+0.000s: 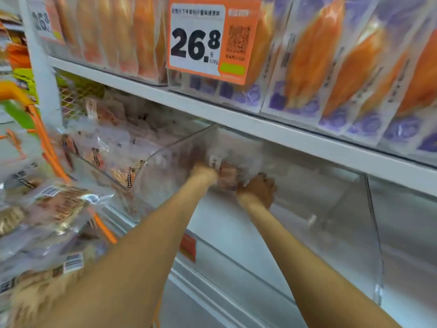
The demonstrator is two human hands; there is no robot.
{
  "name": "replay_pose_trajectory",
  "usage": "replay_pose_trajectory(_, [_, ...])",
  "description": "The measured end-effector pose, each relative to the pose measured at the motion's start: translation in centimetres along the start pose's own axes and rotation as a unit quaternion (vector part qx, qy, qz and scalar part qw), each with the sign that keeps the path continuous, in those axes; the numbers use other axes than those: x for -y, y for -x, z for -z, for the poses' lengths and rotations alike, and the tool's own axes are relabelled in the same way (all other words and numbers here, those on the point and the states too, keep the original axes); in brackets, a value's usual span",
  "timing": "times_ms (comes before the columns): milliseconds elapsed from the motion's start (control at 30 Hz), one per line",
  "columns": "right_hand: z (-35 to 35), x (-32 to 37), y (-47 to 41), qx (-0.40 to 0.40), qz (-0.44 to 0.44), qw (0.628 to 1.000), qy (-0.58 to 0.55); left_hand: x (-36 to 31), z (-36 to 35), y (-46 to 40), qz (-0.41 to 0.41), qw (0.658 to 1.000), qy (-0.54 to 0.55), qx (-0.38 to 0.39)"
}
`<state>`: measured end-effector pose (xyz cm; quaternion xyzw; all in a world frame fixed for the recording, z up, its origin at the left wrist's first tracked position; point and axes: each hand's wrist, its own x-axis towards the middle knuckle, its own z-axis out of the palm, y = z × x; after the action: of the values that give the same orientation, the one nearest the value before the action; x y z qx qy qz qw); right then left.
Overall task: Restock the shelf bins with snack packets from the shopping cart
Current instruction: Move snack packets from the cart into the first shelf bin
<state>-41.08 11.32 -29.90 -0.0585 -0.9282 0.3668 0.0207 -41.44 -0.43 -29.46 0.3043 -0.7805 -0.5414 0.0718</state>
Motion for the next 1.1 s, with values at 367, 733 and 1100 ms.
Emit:
replay_pose_trajectory(367, [0.4, -0.3, 0.7, 0.015, -0.023, 0.996, -0.083, 0.5, 1.0, 0.3, -0.039, 0.975, -0.212, -0.044])
replay_pose_trajectory(733, [-0.3, 0.2, 0.1, 0.053, -0.008, 0.998, -0.043, 0.8, 0.6, 0.1, -0.05, 0.973, -0.222, -0.035])
replay_pose_trajectory(1100, [4.4, 0.0, 3.9, 0.191, 0.017, 0.981, 0.011, -0.5, 4.8, 7.1, -0.06, 0.988, -0.115, 0.086])
